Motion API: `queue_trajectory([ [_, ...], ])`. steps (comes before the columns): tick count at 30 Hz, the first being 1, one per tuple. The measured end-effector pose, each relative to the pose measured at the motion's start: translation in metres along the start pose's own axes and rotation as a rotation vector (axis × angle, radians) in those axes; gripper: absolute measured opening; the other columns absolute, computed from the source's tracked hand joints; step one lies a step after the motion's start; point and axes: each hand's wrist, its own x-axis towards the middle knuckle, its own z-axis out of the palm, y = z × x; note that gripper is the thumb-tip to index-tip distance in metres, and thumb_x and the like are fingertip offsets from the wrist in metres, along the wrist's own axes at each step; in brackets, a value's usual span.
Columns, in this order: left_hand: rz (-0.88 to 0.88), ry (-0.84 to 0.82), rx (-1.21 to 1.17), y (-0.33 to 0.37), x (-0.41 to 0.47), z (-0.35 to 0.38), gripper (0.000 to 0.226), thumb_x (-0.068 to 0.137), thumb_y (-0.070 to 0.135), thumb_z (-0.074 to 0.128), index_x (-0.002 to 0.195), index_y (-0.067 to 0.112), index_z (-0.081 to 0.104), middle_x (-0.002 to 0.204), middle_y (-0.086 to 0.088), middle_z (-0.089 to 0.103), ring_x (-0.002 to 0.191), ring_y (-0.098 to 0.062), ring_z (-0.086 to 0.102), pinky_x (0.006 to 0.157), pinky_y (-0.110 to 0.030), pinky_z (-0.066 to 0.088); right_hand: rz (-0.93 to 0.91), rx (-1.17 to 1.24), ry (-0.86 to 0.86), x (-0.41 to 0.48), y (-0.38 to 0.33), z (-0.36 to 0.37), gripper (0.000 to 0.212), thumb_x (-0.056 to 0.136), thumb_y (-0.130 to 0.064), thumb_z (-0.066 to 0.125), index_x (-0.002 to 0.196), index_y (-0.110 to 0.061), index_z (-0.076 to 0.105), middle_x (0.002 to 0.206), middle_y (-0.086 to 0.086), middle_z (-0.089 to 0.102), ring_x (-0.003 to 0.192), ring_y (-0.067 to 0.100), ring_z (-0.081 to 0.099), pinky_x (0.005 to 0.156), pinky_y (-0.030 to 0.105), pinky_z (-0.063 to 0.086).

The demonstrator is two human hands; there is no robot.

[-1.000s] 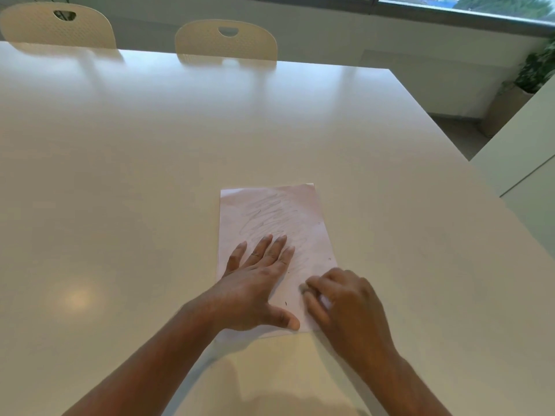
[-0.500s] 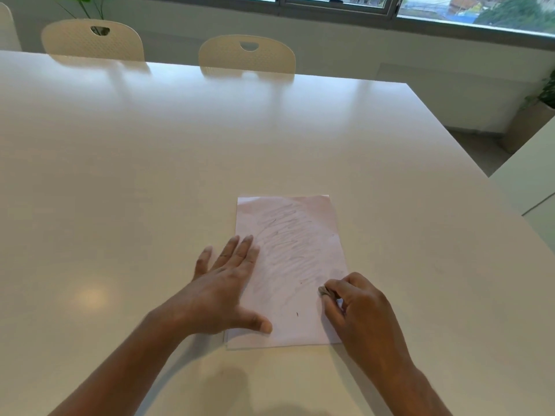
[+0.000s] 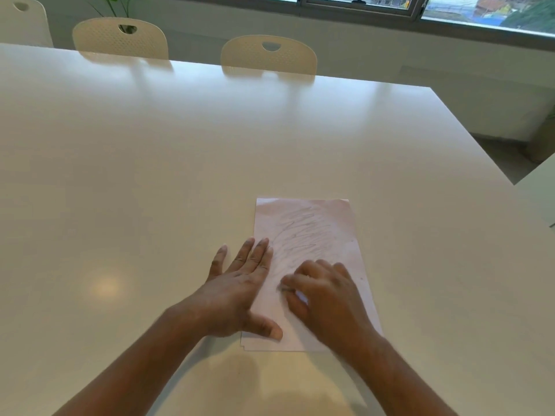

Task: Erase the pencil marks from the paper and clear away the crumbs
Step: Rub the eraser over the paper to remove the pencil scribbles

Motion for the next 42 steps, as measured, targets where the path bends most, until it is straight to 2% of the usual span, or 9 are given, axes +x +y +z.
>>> queue_trajectory([
  [3,0.002,0.000,0.006,0.000,0.000,0.000,0.147,0.071,0.098,0.054,0.158,0.020,-0.035,0.160,0.008,-0.050,0.142,-0.008,-0.052,0.121,-0.054,-0.029,0.092,-0.040,0.067,0.017,0.009,-0.001,0.016,0.097,-0.039,0.064,0.102,-0.034,0.078,0.094,-0.014,0.070,0.086,0.013,0.062,0.077,0.039,0.046],
  [9,0.002,-0.002,0.020,0.000,0.000,0.002,0.143,0.075,0.094,0.055,0.156,0.021,-0.038,0.157,0.010,-0.054,0.141,-0.007,-0.053,0.122,-0.054,-0.028,-0.099,0.080,-0.086,-0.015,-0.013,-0.001,0.019,0.101,-0.048,0.060,0.105,-0.037,0.076,0.096,-0.018,0.069,0.085,0.006,0.056,0.078,0.032,0.040],
  [15,0.006,-0.012,0.015,-0.002,0.001,0.002,0.147,0.071,0.099,0.051,0.157,0.020,-0.037,0.158,0.008,-0.052,0.142,-0.007,-0.053,0.122,-0.055,-0.028,0.131,-0.047,0.086,0.012,0.010,0.001,0.018,0.098,-0.044,0.063,0.101,-0.035,0.078,0.091,-0.016,0.070,0.084,0.011,0.059,0.077,0.040,0.042],
  [20,0.006,-0.022,0.021,-0.001,0.000,0.001,0.143,0.074,0.096,0.051,0.155,0.021,-0.040,0.156,0.008,-0.055,0.141,-0.008,-0.053,0.122,-0.055,-0.027,-0.036,0.028,-0.052,-0.005,-0.014,0.007,0.021,0.100,-0.048,0.059,0.106,-0.039,0.076,0.095,-0.018,0.068,0.088,0.007,0.054,0.080,0.038,0.034],
  [25,0.001,-0.021,0.027,0.000,0.000,0.000,0.146,0.072,0.098,0.052,0.158,0.019,-0.036,0.159,0.007,-0.052,0.143,-0.009,-0.052,0.122,-0.054,-0.027,0.164,-0.072,0.078,0.024,0.007,0.004,0.021,0.099,-0.046,0.060,0.101,-0.036,0.079,0.091,-0.016,0.070,0.086,0.011,0.058,0.079,0.041,0.035],
  [30,0.004,-0.028,0.027,0.000,-0.001,0.000,0.142,0.075,0.094,0.052,0.154,0.021,-0.040,0.156,0.008,-0.055,0.141,-0.008,-0.054,0.122,-0.055,-0.026,-0.028,0.008,-0.057,-0.002,-0.022,0.008,0.023,0.102,-0.049,0.056,0.101,-0.036,0.075,0.092,-0.016,0.067,0.086,0.008,0.054,0.081,0.040,0.035],
  [36,-0.002,-0.031,0.032,0.000,-0.001,-0.002,0.146,0.072,0.098,0.051,0.158,0.018,-0.035,0.159,0.006,-0.051,0.143,-0.010,-0.052,0.122,-0.054,-0.027,0.215,-0.128,0.099,0.029,0.006,0.005,0.025,0.098,-0.045,0.055,0.094,-0.034,0.077,0.088,-0.014,0.070,0.085,0.013,0.057,0.078,0.040,0.030],
  [40,0.003,-0.038,0.024,0.000,0.000,-0.001,0.146,0.067,0.098,0.048,0.156,0.020,-0.037,0.156,0.008,-0.054,0.142,-0.008,-0.053,0.122,-0.055,-0.027,-0.008,-0.008,-0.042,0.003,-0.021,0.009,0.025,0.102,-0.049,0.054,0.100,-0.035,0.075,0.093,-0.016,0.067,0.087,0.007,0.052,0.082,0.039,0.033],
  [42,0.002,-0.045,0.030,0.000,0.001,-0.001,0.146,0.066,0.098,0.045,0.156,0.020,-0.038,0.156,0.008,-0.055,0.142,-0.009,-0.053,0.122,-0.056,-0.026,-0.044,-0.050,-0.048,-0.002,-0.022,0.010,0.025,0.101,-0.051,0.054,0.101,-0.037,0.074,0.093,-0.017,0.068,0.086,0.008,0.052,0.081,0.040,0.033],
])
